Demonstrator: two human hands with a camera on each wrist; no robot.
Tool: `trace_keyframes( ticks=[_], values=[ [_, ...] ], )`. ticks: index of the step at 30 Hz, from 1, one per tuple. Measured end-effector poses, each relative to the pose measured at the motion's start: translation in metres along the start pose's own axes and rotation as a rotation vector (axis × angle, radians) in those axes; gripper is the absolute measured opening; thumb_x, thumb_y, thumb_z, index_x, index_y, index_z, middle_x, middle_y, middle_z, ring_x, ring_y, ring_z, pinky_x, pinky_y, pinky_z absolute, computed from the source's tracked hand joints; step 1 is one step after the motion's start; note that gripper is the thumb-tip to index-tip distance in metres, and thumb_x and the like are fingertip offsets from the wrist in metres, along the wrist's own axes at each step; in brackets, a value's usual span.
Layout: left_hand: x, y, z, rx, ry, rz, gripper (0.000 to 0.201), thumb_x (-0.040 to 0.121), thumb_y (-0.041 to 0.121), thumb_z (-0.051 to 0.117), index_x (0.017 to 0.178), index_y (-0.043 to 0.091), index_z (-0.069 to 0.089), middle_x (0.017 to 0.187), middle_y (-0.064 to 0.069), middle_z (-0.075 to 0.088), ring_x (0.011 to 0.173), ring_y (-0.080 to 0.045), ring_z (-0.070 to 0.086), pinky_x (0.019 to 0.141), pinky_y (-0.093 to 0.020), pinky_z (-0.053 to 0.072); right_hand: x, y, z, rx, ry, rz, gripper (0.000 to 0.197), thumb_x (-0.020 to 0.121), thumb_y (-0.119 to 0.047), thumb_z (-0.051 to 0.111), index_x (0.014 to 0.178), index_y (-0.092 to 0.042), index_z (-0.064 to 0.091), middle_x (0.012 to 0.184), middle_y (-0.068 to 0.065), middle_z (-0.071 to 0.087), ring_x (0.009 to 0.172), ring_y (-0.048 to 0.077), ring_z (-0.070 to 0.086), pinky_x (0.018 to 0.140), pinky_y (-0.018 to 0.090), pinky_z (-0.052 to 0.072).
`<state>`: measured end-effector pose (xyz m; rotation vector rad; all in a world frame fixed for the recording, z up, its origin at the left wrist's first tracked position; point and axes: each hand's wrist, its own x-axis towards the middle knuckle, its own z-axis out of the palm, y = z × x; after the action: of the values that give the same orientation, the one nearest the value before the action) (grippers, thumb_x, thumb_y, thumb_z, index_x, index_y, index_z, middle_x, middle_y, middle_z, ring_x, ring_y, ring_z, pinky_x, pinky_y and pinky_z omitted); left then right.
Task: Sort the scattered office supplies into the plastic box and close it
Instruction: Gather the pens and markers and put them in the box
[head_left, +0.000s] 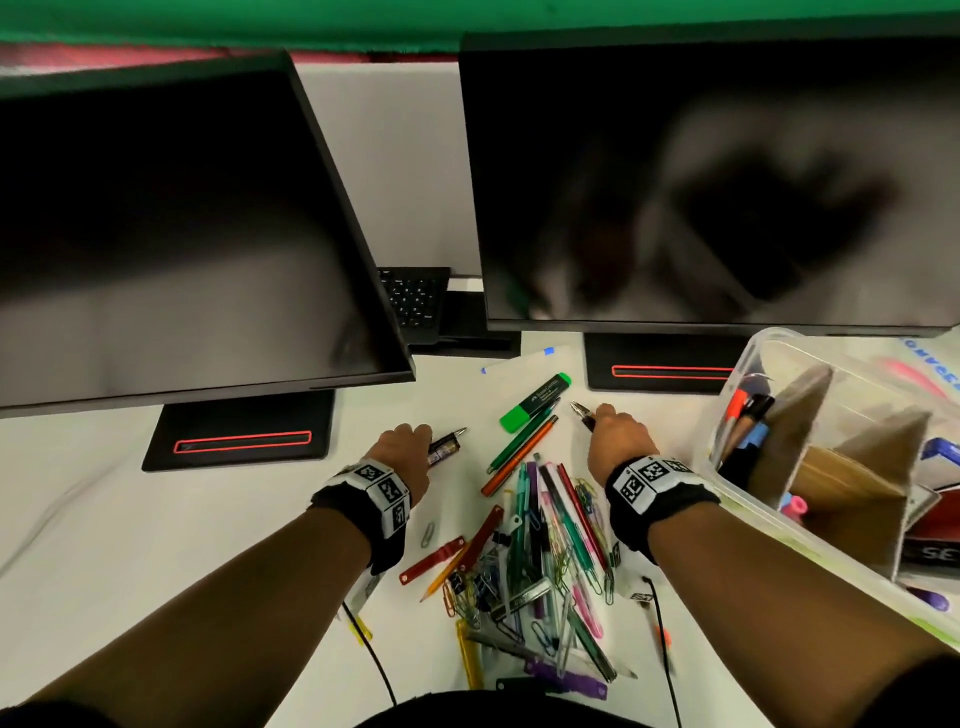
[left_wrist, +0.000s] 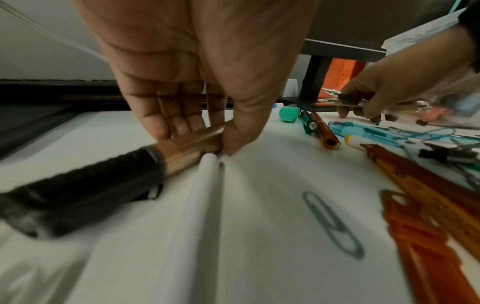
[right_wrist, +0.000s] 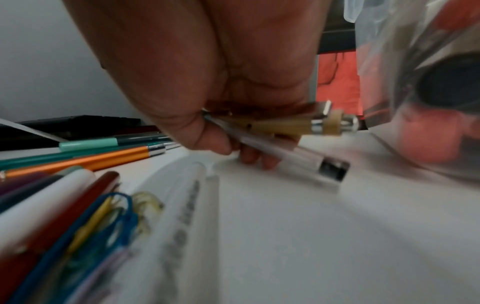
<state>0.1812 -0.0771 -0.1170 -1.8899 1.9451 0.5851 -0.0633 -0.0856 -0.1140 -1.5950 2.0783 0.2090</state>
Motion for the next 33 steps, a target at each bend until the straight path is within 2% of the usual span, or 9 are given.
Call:
trace_keyframes(
  ticks=[4, 8, 12, 16, 20, 23, 27, 30, 33],
  values=[
    [0.006, -0.003, 0.0, 0.003, -0.025, 0.006, 0.035, 0.085, 0.013, 0.052, 0.119, 0.013, 0.045, 0.119, -0.011, 0.052, 0.11, -0.028, 0.053, 0.092, -0.036, 0.048, 0.006, -0.014, -0.009, 0.106, 0.039, -0.038, 0.036, 0.089, 0.002, 0.038, 0.123, -0.004, 0.046, 0.13, 0.019, 0.044, 0.11, 0.037, 0.057, 0.096, 0.041, 0.046],
    [0.009, -0.005, 0.003, -0.021, -0.018, 0.018, 0.034, 0.089, 0.011, 0.043, 0.123, 0.012, 0.042, 0.123, -0.012, 0.05, 0.114, -0.029, 0.049, 0.096, -0.038, 0.045, 0.018, -0.039, -0.02, 0.077, 0.081, -0.256, 0.037, 0.086, 0.002, 0.041, 0.121, -0.008, 0.05, 0.13, 0.012, 0.039, 0.104, 0.035, 0.059, 0.093, 0.039, 0.048],
    [0.007, -0.003, 0.001, -0.078, 0.002, 0.012, 0.035, 0.092, 0.014, 0.038, 0.127, 0.012, 0.041, 0.125, -0.014, 0.048, 0.115, -0.032, 0.05, 0.095, -0.039, 0.041, 0.039, -0.061, -0.027, -0.06, 0.027, -0.419, 0.049, 0.085, -0.002, 0.048, 0.132, -0.014, 0.044, 0.143, 0.005, 0.033, 0.117, 0.031, 0.054, 0.098, 0.038, 0.047],
    [0.006, 0.01, -0.013, -0.195, 0.012, 0.082, 0.028, 0.092, 0.019, 0.043, 0.119, 0.01, 0.048, 0.119, -0.014, 0.052, 0.106, -0.033, 0.057, 0.086, -0.035, 0.045, 0.054, -0.068, -0.033, -0.209, -0.111, -0.481, 0.066, 0.088, -0.029, 0.057, 0.145, -0.015, 0.027, 0.153, 0.005, 0.024, 0.132, 0.028, 0.041, 0.108, 0.038, 0.038],
    [0.002, 0.036, -0.02, -0.199, -0.025, 0.18, 0.036, 0.091, 0.038, 0.053, 0.117, 0.013, 0.052, 0.115, -0.01, 0.055, 0.103, -0.028, 0.058, 0.086, -0.035, 0.046, 0.053, -0.061, -0.032, -0.318, -0.234, -0.464, 0.085, 0.073, -0.051, 0.07, 0.141, -0.016, 0.033, 0.145, 0.008, 0.03, 0.123, 0.03, 0.047, 0.102, 0.041, 0.044],
    [0.008, 0.056, -0.019, -0.202, -0.038, 0.198, 0.048, 0.086, 0.046, 0.059, 0.121, 0.015, 0.05, 0.115, -0.007, 0.055, 0.104, -0.026, 0.058, 0.086, -0.034, 0.046, 0.055, -0.056, -0.035, -0.222, -0.164, -0.444, 0.074, 0.075, -0.045, 0.07, 0.136, -0.018, 0.039, 0.133, 0.006, 0.04, 0.113, 0.028, 0.053, 0.095, 0.038, 0.049],
    [0.011, 0.07, -0.012, -0.172, -0.041, 0.192, 0.049, 0.086, 0.042, 0.061, 0.123, 0.014, 0.049, 0.118, -0.008, 0.055, 0.106, -0.027, 0.059, 0.086, -0.035, 0.047, 0.065, -0.058, -0.045, -0.148, -0.009, -0.422, 0.044, 0.091, -0.025, 0.054, 0.133, -0.014, 0.043, 0.134, 0.01, 0.047, 0.118, 0.03, 0.052, 0.099, 0.038, 0.045],
    [0.013, 0.071, -0.009, -0.14, -0.014, 0.182, 0.037, 0.089, 0.031, 0.056, 0.122, 0.014, 0.05, 0.118, -0.009, 0.056, 0.105, -0.028, 0.06, 0.083, -0.034, 0.048, 0.073, -0.063, -0.045, -0.214, -0.081, -0.437, 0.05, 0.089, -0.007, 0.052, 0.137, -0.013, 0.039, 0.14, 0.01, 0.043, 0.126, 0.029, 0.047, 0.105, 0.04, 0.042],
    [0.015, 0.068, -0.009, -0.1, -0.001, 0.172, 0.03, 0.092, 0.024, 0.048, 0.121, 0.015, 0.049, 0.117, -0.01, 0.056, 0.102, -0.029, 0.061, 0.082, -0.035, 0.049, 0.077, -0.065, -0.041, -0.262, -0.118, -0.453, 0.048, 0.084, 0.001, 0.05, 0.13, -0.011, 0.047, 0.132, 0.011, 0.045, 0.119, 0.031, 0.051, 0.102, 0.042, 0.044]
  ],
)
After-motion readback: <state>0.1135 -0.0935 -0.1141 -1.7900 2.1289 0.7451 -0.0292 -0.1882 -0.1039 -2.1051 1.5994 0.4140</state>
